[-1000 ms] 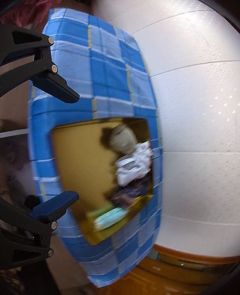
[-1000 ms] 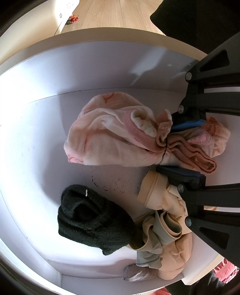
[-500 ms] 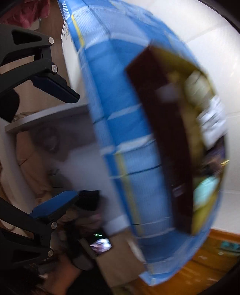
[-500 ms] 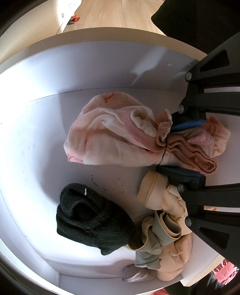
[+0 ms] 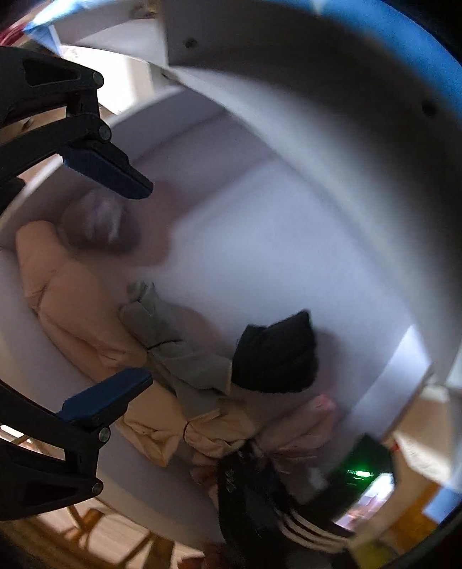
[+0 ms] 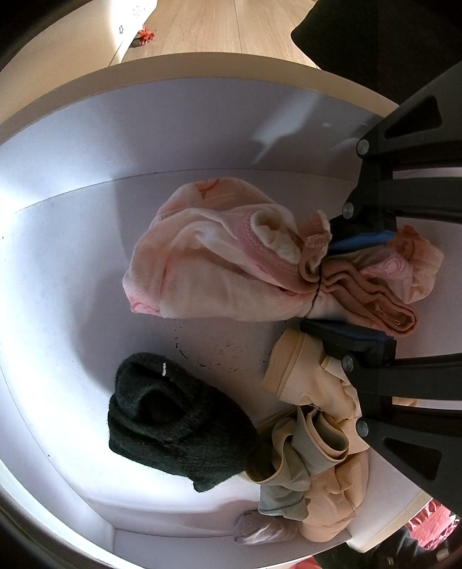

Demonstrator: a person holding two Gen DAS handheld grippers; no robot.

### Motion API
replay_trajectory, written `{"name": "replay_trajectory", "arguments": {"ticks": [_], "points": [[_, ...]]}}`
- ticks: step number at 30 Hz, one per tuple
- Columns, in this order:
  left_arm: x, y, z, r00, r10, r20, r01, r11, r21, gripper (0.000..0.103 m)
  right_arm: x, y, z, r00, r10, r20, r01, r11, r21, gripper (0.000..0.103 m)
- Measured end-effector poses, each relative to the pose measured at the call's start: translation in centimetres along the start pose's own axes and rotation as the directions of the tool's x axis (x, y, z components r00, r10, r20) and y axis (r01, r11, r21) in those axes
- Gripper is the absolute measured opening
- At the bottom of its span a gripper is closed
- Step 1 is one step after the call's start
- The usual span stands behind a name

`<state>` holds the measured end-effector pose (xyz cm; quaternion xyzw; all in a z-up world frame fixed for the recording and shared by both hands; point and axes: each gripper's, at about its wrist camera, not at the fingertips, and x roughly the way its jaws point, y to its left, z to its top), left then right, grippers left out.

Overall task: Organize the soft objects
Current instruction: 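Grasp the sage green sock on the shelf with the left tool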

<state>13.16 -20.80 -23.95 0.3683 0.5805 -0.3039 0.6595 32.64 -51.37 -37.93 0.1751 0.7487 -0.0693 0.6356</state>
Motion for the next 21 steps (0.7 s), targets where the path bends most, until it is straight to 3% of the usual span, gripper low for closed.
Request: {"name": "replay_trajectory", "arguments": {"ticks": [5, 11, 17, 21], "points": [[3.2, -2.1, 0.7, 0.998, -0.005, -0.068, 0.012, 0.995, 0.102, 0.093, 0.0, -0.5, 0.0, 1.0, 0.011, -0.001, -0.011, 1.0, 0.007, 0.036], [5.5, -3.3, 1.2, 0.994, -0.024, -0.109, 0.04, 0.987, 0.156, 0.087, 0.0, -0.9, 0.0, 1.0, 0.013, 0.0, -0.013, 1.0, 0.009, 0.036], [7.3, -3.2, 1.6, 0.992, -0.029, -0.123, 0.045, 0.991, 0.126, 0.082, -0.1, -1.0, 0.0, 1.0, 0.015, 0.0, -0.015, 1.0, 0.011, 0.036], [8.2, -2.1, 1.5, 0.99, -0.012, -0.141, 0.023, 0.997, 0.077, 0.07, -0.1, -1.1, 0.0, 1.0, 0.012, 0.0, -0.012, 1.0, 0.011, 0.036]]}}
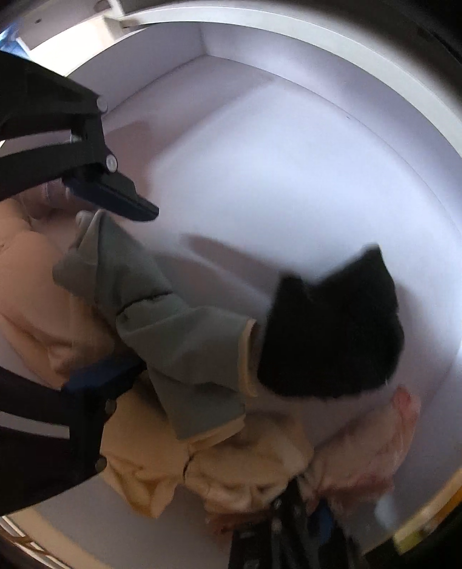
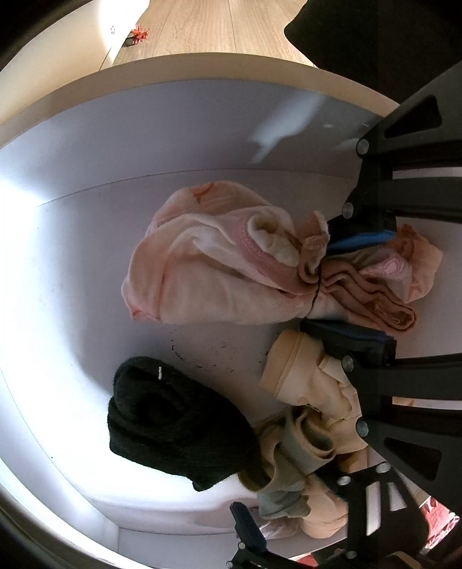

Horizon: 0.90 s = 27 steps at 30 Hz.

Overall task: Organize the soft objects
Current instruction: 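Grasp the sage green sock on the shelf with the left tool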

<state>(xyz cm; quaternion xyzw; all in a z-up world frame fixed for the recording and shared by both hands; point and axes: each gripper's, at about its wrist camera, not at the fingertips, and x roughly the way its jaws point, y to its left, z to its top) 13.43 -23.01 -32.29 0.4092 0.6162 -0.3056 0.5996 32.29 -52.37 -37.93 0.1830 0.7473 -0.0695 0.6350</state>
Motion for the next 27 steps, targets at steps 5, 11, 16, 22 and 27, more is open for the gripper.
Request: {"name": "replay_trajectory", "arguments": {"ticks": [5, 11, 16, 22, 27], "points": [[0.9, 3.5, -0.3, 0.996, -0.083, -0.019, 0.077, 0.973, -0.218, 0.069, 0.1, 0.0, 0.0, 1.0, -0.003, 0.001, 0.003, 1.0, 0.001, 0.036], [0.5, 3.0, -0.2, 0.999, -0.051, -0.003, 0.05, 0.983, -0.175, 0.068, 0.3, 0.3, -0.3, 1.0, -0.006, 0.002, 0.006, 1.0, 0.001, 0.036], [0.6, 1.8, 0.2, 0.998, -0.056, 0.001, 0.055, 0.971, -0.234, 0.054, 0.4, 0.4, -0.4, 1.0, -0.003, 0.004, 0.003, 1.0, 0.004, 0.034], [1.1, 3.7, -1.0, 0.998, -0.061, -0.006, 0.056, 0.939, -0.34, 0.052, 0.3, -0.2, -0.5, 1.0, 0.018, 0.002, -0.018, 1.0, 0.023, 0.033], [1.4, 4.7, 0.1, 0.995, -0.099, -0.011, 0.085, 0.898, -0.431, 0.052, -0.2, -1.1, -0.8, 0.999, 0.034, 0.003, -0.034, 0.999, 0.037, 0.032]]}}
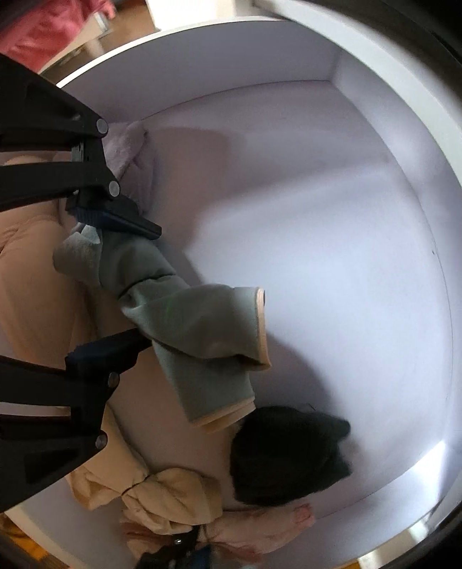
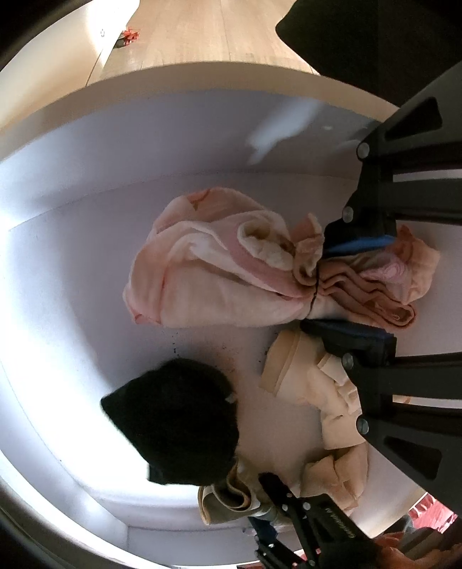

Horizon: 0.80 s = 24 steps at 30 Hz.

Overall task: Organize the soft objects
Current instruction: 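Grasp the sage green sock on the shelf with the left tool, then carry the pink cloth over the gold box with the right tool while the left holds the green sock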

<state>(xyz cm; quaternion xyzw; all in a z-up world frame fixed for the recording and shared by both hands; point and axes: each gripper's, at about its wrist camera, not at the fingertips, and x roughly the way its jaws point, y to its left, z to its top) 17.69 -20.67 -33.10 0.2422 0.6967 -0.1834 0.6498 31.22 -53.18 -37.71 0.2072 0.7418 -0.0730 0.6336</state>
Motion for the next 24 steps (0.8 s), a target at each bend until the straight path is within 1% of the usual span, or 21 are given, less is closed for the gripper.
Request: {"name": "replay_trajectory", "arguments": {"ticks": [3, 8, 12, 13, 19, 24], "points": [[0.3, -0.1, -0.1, 1.0, 0.006, 0.002, -0.006, 1.0, 0.001, 0.052, -0.7, -0.5, -0.5, 1.0, 0.013, 0.01, -0.013, 1.0, 0.009, 0.032], [-0.1, 0.3, -0.4, 1.0, -0.003, 0.009, 0.004, 0.999, -0.054, 0.052, -2.5, -1.0, -1.4, 0.999, 0.015, 0.047, -0.015, 1.0, -0.001, 0.032], [1.0, -0.1, -1.1, 1.0, -0.002, 0.011, 0.002, 0.999, -0.051, 0.052, -4.0, -1.4, -2.1, 0.997, 0.037, 0.069, -0.037, 0.999, -0.001, 0.032], [0.9, 0.9, -1.3, 1.0, -0.002, 0.011, 0.003, 0.999, -0.05, 0.052, -4.6, -1.6, -2.4, 0.996, 0.045, 0.076, -0.045, 0.999, -0.003, 0.032], [0.5, 0.9, -0.9, 1.0, 0.008, 0.014, -0.008, 0.998, -0.059, 0.052, -6.6, -1.7, -4.1, 0.994, 0.058, 0.096, -0.055, 0.998, -0.029, 0.032], [0.2, 1.0, -0.7, 1.0, 0.002, 0.009, -0.002, 0.998, -0.067, 0.052, -8.4, -2.0, -5.4, 0.988, 0.093, 0.12, -0.087, 0.995, -0.048, 0.032]]}}
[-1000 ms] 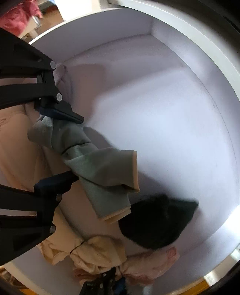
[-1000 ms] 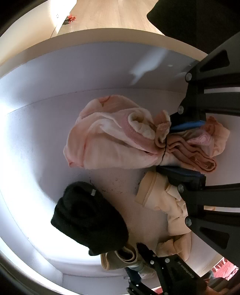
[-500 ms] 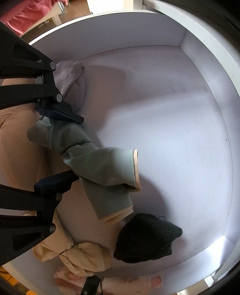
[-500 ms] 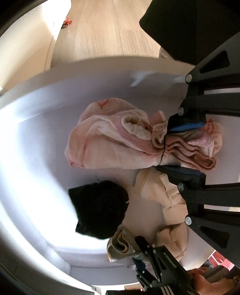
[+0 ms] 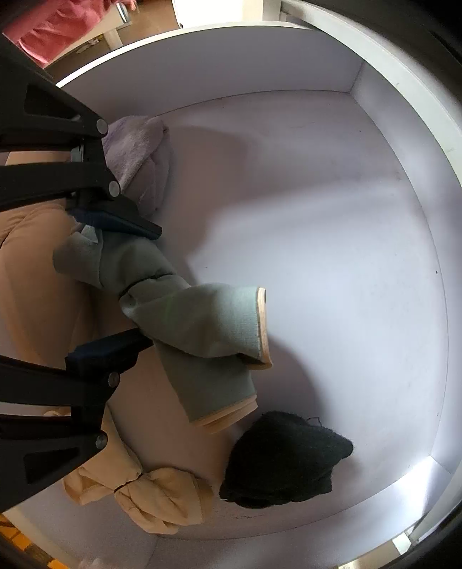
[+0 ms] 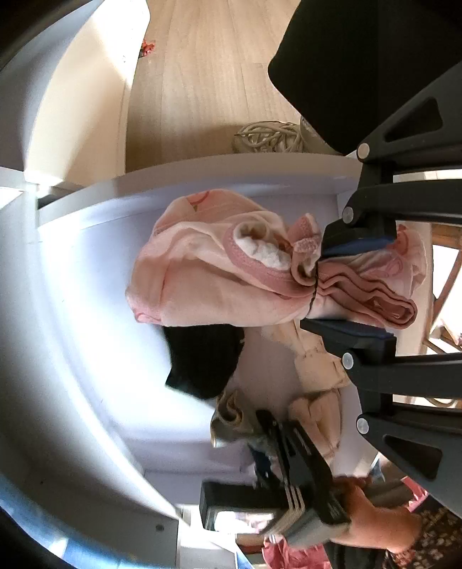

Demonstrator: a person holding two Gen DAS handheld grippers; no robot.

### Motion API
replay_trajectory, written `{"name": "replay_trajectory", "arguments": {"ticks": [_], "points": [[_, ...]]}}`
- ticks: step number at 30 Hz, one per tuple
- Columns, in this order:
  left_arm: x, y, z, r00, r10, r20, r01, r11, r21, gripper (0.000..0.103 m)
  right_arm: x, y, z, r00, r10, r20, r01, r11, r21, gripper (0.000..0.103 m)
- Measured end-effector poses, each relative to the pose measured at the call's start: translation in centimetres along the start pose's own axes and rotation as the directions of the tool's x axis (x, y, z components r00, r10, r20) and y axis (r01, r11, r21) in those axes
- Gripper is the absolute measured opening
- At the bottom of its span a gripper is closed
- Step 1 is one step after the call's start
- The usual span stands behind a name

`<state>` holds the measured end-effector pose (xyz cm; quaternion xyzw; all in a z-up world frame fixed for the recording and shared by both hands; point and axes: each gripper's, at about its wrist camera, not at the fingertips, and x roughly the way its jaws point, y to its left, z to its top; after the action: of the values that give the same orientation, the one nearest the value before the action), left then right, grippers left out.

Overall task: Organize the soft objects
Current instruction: 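Carry the pink cloth over the gold box with the right tool while the left holds the green sock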

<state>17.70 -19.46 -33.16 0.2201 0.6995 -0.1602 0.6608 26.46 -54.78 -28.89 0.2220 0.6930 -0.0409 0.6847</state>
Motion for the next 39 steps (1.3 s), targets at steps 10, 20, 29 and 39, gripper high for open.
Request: {"name": "replay_trajectory", "arguments": {"ticks": [10, 20, 29, 39], "points": [[0.5, -0.1, 0.1, 1.0, 0.001, -0.002, -0.001, 1.0, 0.001, 0.052, -6.2, -0.4, -0.9, 0.993, 0.079, 0.086, -0.075, 0.996, -0.04, 0.032], [0.3, -0.1, 0.3, 1.0, 0.002, -0.005, -0.002, 1.0, -0.003, 0.052, -14.7, 2.0, -1.1, 0.979, 0.114, 0.171, -0.087, 0.984, -0.156, 0.032], [0.4, 0.0, 0.3, 1.0, -0.002, -0.006, 0.002, 1.0, -0.001, 0.052, -23.5, 7.6, 2.0, 0.94, 0.144, 0.311, -0.056, 0.96, -0.276, 0.032], [0.5, -0.1, 0.1, 1.0, -0.005, -0.002, 0.005, 1.0, -0.001, 0.052, -26.5, 15.1, 8.3, 0.919, 0.053, 0.391, 0.1, 0.928, -0.36, 0.032]]}}
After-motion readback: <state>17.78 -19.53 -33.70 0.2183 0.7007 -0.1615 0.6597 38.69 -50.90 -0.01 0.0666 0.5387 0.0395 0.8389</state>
